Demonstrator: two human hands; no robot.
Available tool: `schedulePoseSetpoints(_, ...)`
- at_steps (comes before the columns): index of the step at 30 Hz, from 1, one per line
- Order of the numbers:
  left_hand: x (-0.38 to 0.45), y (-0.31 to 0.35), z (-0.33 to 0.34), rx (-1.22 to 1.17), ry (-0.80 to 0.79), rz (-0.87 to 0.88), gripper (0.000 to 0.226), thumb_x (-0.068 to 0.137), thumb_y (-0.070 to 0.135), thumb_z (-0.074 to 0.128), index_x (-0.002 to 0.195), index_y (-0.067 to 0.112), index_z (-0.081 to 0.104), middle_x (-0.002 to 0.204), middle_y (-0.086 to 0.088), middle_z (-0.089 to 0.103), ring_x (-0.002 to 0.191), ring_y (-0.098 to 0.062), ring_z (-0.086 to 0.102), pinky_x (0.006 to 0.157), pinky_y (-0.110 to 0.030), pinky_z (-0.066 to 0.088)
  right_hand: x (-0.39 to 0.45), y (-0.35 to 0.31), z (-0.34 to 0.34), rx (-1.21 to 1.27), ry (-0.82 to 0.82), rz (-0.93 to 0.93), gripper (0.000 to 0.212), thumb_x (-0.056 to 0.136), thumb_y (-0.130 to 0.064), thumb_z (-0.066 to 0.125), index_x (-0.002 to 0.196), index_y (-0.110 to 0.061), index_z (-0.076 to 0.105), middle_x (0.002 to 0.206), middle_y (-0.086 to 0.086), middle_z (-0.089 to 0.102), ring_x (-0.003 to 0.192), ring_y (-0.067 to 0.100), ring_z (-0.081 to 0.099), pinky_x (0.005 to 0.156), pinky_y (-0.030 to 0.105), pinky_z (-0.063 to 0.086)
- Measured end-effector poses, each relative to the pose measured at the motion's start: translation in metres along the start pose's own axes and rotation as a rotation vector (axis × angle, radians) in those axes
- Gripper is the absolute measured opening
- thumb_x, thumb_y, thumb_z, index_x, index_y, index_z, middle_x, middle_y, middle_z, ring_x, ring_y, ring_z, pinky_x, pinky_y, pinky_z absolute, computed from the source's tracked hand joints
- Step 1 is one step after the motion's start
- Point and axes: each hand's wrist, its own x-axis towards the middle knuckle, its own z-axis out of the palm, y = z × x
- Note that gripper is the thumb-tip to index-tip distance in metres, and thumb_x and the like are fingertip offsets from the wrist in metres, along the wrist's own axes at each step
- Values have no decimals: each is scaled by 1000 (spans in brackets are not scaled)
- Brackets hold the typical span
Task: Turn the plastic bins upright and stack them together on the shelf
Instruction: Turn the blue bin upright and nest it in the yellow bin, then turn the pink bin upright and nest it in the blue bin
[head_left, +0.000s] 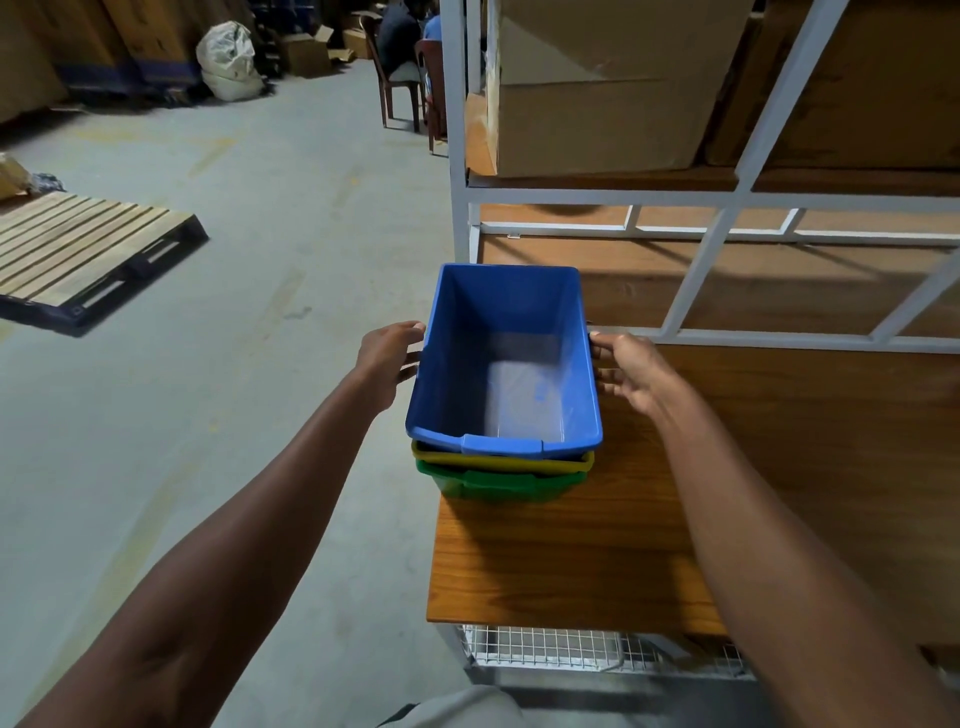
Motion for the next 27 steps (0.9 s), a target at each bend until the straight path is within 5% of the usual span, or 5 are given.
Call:
schedulePoseSetpoints(7,-27,8,0,107,97,255,39,101,26,64,139,16,66,127,-2,69,111,-20,64,94,-35,52,-16,5,-7,-71,98,-84,13,107,-27,56,117,-22,63,123,0,67,107,22,65,86,35,58)
schedulePoseSetpoints(14,-78,13,27,226,84,452,28,100,35,63,125,27,74,123,6,73,110,-17,69,91,-37,60,-60,36,-29,-101,236,-237,33,106,-29,58,139,-24,65,130,-3,65,107,16,65,80,30,58)
schedulePoseSetpoints(19,-133,-1,73,229,-125,493,23,105,28,59,122,20,74,114,0,74,96,-13,68,82,-29,58,-115,66,-55,-20,309,-252,30,106,-31,59,134,-28,68,125,-7,68,105,13,68,78,28,58)
schedulePoseSetpoints(24,-183,-37,124,198,-520,303,22,106,22,58,121,16,73,105,-4,74,91,-17,68,82,-34,56,-165,119,-96,55,363,-244,24,104,-31,61,124,-28,74,117,-5,75,98,16,73,70,25,55)
schedulePoseSetpoints(27,-209,-61,155,191,-615,230,23,106,22,56,121,16,72,101,-4,73,88,-19,65,81,-34,51,-187,150,-128,97,416,-210,20,104,-29,63,119,-27,76,112,-5,78,89,14,72,66,23,55)
